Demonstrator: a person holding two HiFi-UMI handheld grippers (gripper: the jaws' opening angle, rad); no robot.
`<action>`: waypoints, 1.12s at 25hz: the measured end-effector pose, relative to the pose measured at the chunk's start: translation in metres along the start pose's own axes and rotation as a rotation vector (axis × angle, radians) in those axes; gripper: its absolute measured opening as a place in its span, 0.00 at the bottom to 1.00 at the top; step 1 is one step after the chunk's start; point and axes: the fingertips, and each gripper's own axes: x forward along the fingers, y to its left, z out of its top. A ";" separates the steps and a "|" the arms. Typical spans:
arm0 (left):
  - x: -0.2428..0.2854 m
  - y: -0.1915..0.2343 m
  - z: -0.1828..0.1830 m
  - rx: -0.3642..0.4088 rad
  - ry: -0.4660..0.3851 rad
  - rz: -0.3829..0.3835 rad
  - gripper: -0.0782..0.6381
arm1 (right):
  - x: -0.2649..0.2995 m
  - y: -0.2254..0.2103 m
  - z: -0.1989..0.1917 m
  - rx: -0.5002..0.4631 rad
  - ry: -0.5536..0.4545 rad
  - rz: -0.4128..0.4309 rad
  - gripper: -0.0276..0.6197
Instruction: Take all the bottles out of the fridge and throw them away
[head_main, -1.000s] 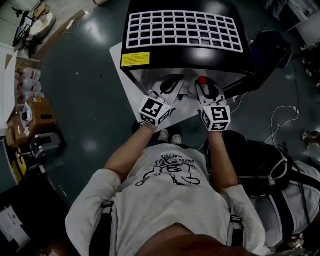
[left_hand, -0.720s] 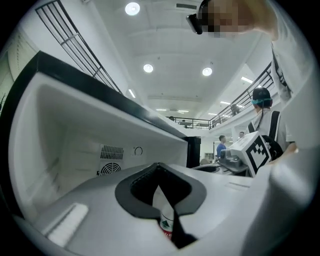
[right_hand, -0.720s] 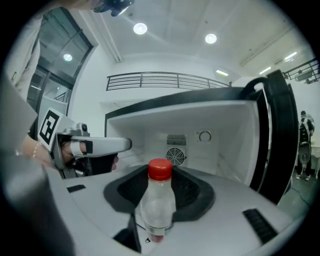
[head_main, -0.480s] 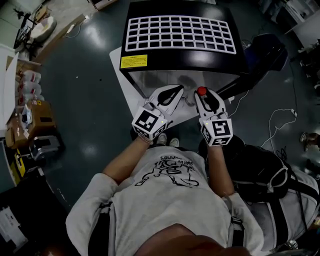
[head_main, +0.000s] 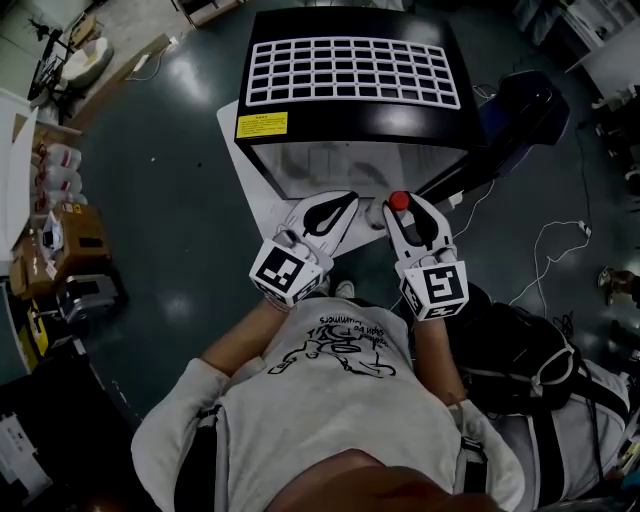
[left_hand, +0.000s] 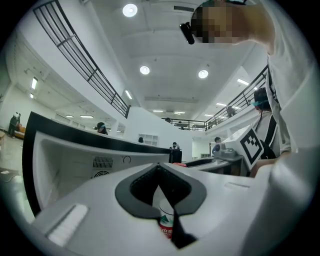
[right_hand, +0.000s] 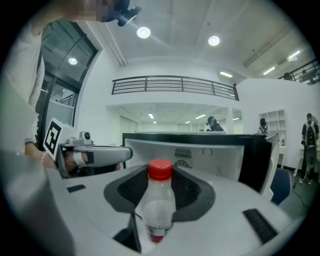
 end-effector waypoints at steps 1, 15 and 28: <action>0.000 -0.002 0.001 0.000 -0.003 0.001 0.12 | -0.002 0.001 0.000 0.002 -0.002 0.003 0.27; -0.010 -0.026 0.005 0.013 -0.019 0.057 0.12 | -0.024 0.005 0.007 -0.001 -0.029 0.055 0.27; -0.042 -0.009 0.013 0.029 -0.032 0.170 0.12 | -0.012 0.037 0.024 -0.052 -0.049 0.163 0.27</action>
